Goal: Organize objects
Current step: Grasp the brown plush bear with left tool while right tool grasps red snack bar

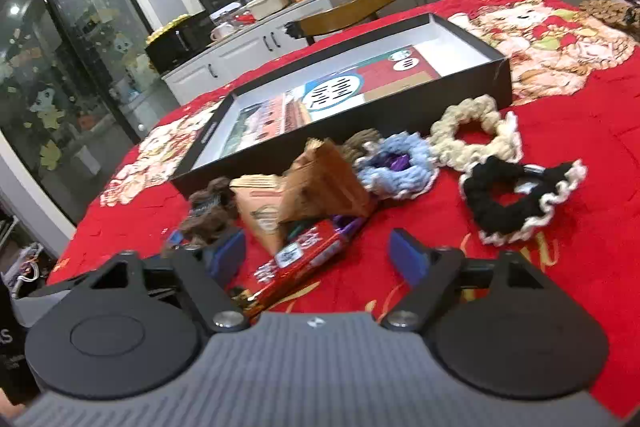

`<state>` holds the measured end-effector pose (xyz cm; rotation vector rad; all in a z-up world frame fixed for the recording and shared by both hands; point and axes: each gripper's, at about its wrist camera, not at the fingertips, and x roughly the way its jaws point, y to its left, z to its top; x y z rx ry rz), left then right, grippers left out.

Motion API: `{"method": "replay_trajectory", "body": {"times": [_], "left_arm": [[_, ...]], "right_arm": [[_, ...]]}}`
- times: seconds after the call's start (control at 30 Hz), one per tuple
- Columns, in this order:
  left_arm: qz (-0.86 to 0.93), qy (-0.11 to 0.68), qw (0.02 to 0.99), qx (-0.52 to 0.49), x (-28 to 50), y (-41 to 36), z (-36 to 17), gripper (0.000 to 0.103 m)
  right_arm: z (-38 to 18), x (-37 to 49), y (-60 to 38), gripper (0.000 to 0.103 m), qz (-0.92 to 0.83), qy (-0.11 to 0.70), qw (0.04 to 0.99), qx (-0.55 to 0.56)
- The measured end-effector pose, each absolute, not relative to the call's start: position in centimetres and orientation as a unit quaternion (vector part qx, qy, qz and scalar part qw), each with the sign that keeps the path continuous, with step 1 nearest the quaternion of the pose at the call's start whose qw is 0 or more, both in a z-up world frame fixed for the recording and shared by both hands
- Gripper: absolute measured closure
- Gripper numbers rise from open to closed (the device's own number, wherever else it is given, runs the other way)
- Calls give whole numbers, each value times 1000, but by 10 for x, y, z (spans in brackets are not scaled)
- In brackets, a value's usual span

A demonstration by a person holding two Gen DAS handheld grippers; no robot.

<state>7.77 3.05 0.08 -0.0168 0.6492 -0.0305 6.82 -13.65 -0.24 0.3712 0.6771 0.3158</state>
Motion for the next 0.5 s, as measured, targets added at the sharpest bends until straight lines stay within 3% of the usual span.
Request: {"method": "replay_trajectory", "body": {"times": [0.17,0.27,0.5], "left_arm": [[-17,315,949,-14,76,32,0,22],[-20,316,949,-15,75,31,-1,20],[-21,321,947,-4,76,28,-1,14]], "right_arm": [[-5,64,-128,33,147,322,918,178],[-6,65,-127,48,140,323,917,189],[-8,66,-127,61,128,319,919,194]]}}
